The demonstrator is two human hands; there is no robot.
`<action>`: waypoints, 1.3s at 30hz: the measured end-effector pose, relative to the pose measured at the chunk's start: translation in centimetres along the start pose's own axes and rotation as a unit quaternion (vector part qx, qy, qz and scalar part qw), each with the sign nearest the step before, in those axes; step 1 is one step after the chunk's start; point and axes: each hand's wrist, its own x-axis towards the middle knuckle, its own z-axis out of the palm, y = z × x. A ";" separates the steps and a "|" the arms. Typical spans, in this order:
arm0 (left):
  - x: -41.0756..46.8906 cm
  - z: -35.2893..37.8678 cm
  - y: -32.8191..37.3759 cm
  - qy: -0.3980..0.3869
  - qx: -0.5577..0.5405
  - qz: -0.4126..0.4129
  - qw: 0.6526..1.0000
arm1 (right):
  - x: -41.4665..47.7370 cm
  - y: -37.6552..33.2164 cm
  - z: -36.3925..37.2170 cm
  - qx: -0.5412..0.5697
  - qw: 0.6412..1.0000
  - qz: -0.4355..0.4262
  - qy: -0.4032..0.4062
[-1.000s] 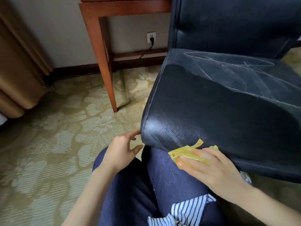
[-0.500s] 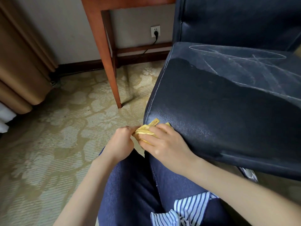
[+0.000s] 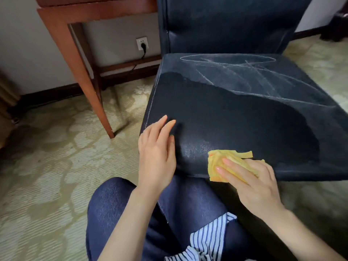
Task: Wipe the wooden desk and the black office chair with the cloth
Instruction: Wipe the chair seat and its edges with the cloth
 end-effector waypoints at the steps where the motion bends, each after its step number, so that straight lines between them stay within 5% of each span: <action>1: 0.3 0.6 0.8 -0.014 0.022 0.023 0.999 | -0.7 0.7 -0.3 -0.015 1.000 0.011 0.012; 7: 2.5 4.3 4.6 -0.088 0.128 0.122 0.980 | -4.3 4.8 -2.3 -0.087 0.991 0.091 0.044; 16: 2.6 6.7 6.5 -0.113 0.217 0.113 0.963 | -7.5 9.9 -5.5 -0.103 0.916 0.380 0.076; 27: 1.9 7.7 7.7 -0.109 0.204 0.087 0.969 | -1.7 19.5 -8.1 -0.077 0.831 0.546 -0.073; 34: 2.3 7.8 7.9 -0.098 0.205 0.096 0.969 | -0.7 18.4 -8.0 -0.087 0.829 0.548 -0.078; 39: 2.4 7.6 7.4 -0.101 0.215 0.098 0.966 | -1.2 9.9 -6.6 -0.078 0.866 0.493 0.034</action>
